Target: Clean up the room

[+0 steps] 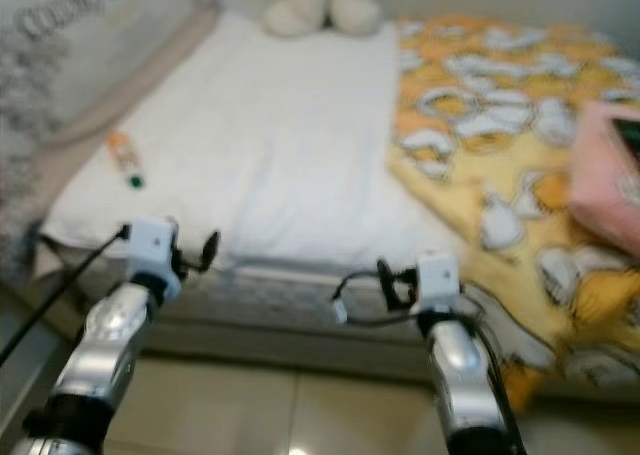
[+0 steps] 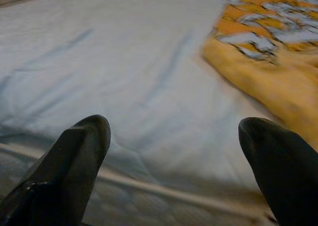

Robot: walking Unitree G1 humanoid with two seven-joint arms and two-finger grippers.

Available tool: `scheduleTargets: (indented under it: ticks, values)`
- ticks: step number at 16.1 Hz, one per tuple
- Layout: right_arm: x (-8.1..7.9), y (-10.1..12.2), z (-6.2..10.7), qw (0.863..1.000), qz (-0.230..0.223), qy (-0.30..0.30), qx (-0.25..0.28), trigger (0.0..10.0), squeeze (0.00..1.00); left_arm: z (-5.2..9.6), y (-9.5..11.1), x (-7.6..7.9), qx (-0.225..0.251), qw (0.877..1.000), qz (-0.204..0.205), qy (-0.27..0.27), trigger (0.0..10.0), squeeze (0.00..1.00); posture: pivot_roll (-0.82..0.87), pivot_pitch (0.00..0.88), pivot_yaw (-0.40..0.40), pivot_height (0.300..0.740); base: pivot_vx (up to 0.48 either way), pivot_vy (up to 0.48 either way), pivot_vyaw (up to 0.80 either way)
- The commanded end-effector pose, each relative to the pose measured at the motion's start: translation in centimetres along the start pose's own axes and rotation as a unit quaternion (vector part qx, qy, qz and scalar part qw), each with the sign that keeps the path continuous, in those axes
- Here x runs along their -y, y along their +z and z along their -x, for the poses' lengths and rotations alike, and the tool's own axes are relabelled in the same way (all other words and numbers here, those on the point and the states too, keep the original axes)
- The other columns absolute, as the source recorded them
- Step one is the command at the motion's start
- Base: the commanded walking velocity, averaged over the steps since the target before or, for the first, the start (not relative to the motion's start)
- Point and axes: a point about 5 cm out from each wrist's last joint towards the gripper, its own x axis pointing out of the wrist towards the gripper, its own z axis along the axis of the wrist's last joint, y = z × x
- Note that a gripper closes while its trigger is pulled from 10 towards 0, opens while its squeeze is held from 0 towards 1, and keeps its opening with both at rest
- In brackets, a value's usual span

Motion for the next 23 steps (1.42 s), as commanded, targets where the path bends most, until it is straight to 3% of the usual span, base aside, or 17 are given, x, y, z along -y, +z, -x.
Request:
scheduleTargets:
  ticks: [1,4,5,8,10,20,22,23]
  values:
    - [-1.1,0.6,-0.5,1.0,0.004,0.017,0.012,10.0,0.0,0.1,0.2,-1.3,0.005,1.0,-0.008,0.023,10.0,0.0,-0.04,0.0,0.04,0.736,0.39,0.281,-0.8]
    - [-1.0,0.6,-0.6,1.0,0.009,0.017,0.012,10.0,0.0,0.0,0.3,-1.7,0.012,0.999,0.015,0.045,10.0,0.0,-0.04,0.0,0.034,0.736,0.39,0.279,-0.27]
    - [-1.1,0.7,-0.7,1.0,0.011,0.021,0.014,10.0,0.0,-0.1,0.5,-2.0,0.018,0.997,0.047,0.059,10.0,0.0,-0.04,0.0,0.033,0.736,0.39,0.277,0.0]
    - [-1.2,0.8,-1.0,1.0,0.012,0.025,0.015,10.0,0.0,-0.2,0.7,-1.9,0.025,0.997,0.037,0.06,10.0,0.0,-0.03,0.0,0.033,0.736,0.398,0.269,0.0]
    - [-1.2,0.8,-1.0,0.999,0.012,0.026,0.014,10.0,0.0,-0.1,0.7,-2.5,0.028,0.995,0.055,0.081,10.0,0.0,-0.03,0.0,0.031,0.736,0.388,0.281,0.0]
    - [-1.4,0.3,-0.5,0.999,0.017,0.033,0.009,10.0,0.0,-0.1,0.9,-2.2,0.032,0.995,0.043,0.079,10.0,0.0,-0.05,0.0,0.03,0.736,0.372,0.303,0.0]
    - [-1.0,0.4,-0.4,0.999,0.019,0.023,0.012,10.0,0.0,-0.8,1.1,-1.5,0.025,0.998,0.024,0.055,10.0,0.0,-0.06,0.0,0.036,0.736,0.409,0.251,0.0]
    - [-0.6,0.8,-0.4,0.999,0.049,0.003,0.004,10.0,0.0,-2.0,1.4,-1.0,-0.014,0.999,0.006,0.037,10.0,0.0,-0.07,0.0,0.042,0.736,0.428,0.0,0.0]
